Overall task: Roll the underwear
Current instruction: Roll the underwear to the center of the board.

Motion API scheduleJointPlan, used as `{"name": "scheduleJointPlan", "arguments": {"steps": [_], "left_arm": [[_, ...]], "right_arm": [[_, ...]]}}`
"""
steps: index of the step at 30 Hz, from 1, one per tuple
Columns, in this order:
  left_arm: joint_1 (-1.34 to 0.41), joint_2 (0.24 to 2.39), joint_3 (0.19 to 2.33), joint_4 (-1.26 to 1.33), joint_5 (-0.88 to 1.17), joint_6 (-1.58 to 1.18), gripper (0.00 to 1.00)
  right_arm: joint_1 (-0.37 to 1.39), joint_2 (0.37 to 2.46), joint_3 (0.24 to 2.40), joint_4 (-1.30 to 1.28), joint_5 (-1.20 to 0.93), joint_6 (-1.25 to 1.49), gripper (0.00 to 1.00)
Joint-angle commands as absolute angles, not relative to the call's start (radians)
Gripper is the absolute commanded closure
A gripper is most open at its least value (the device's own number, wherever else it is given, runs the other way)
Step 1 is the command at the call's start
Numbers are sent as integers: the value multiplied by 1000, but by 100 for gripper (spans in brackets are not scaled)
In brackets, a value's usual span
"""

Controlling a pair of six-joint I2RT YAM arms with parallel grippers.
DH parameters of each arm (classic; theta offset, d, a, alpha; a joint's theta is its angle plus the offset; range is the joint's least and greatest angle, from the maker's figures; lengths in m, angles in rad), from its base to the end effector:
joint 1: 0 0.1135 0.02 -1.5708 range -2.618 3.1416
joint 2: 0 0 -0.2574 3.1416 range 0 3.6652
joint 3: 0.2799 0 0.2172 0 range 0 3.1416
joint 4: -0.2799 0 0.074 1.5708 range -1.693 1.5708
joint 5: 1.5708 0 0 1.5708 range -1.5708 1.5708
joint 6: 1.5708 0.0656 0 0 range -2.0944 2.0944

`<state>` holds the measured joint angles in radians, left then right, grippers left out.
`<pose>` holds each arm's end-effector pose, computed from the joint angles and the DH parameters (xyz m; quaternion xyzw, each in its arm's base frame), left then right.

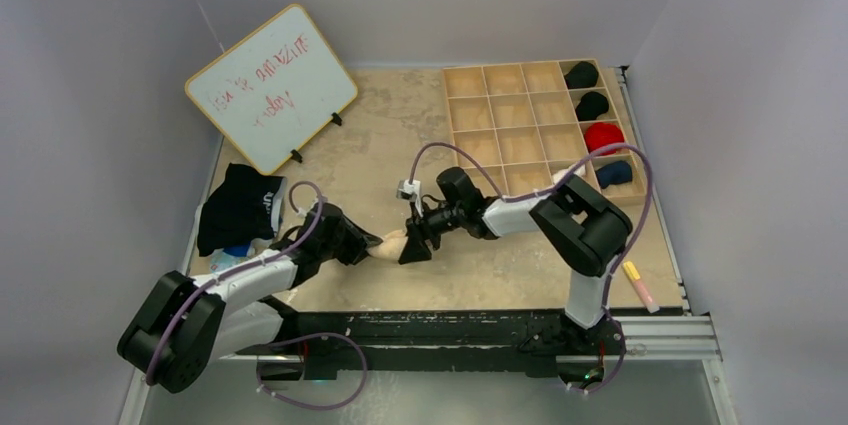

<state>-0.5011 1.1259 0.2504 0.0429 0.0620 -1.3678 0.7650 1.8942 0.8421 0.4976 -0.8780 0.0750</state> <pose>0.1584 -0.0914 0.1208 -0.3813 0.8507 -0.3072 0.1910 0.2218 0.2829 0.1450 -0.4621 0.6743 0.5186 0.2507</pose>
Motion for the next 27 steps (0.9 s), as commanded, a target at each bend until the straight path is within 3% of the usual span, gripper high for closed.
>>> {"name": "scheduleJointPlan", "arguments": {"steps": [1, 10, 18, 23, 25, 27], "left_arm": [[-506, 1202, 253, -152, 12, -1274, 88], [-508, 1234, 294, -179, 35, -1250, 90], [-508, 1245, 308, -195, 39, -1253, 90], [-508, 1246, 319, -206, 42, -1248, 90], [-508, 1243, 320, -211, 42, -1247, 91], [-508, 1240, 323, -217, 42, -1244, 91]], "right_arm": [[769, 1724, 787, 414, -719, -63, 34], [876, 1541, 763, 399, -397, -382, 27], [1061, 1614, 756, 427, -217, -585, 28], [1121, 1711, 747, 428, -57, -622, 35], [1136, 1724, 726, 454, 4, -624, 45], [1144, 1724, 693, 508, 51, -627, 48]]}}
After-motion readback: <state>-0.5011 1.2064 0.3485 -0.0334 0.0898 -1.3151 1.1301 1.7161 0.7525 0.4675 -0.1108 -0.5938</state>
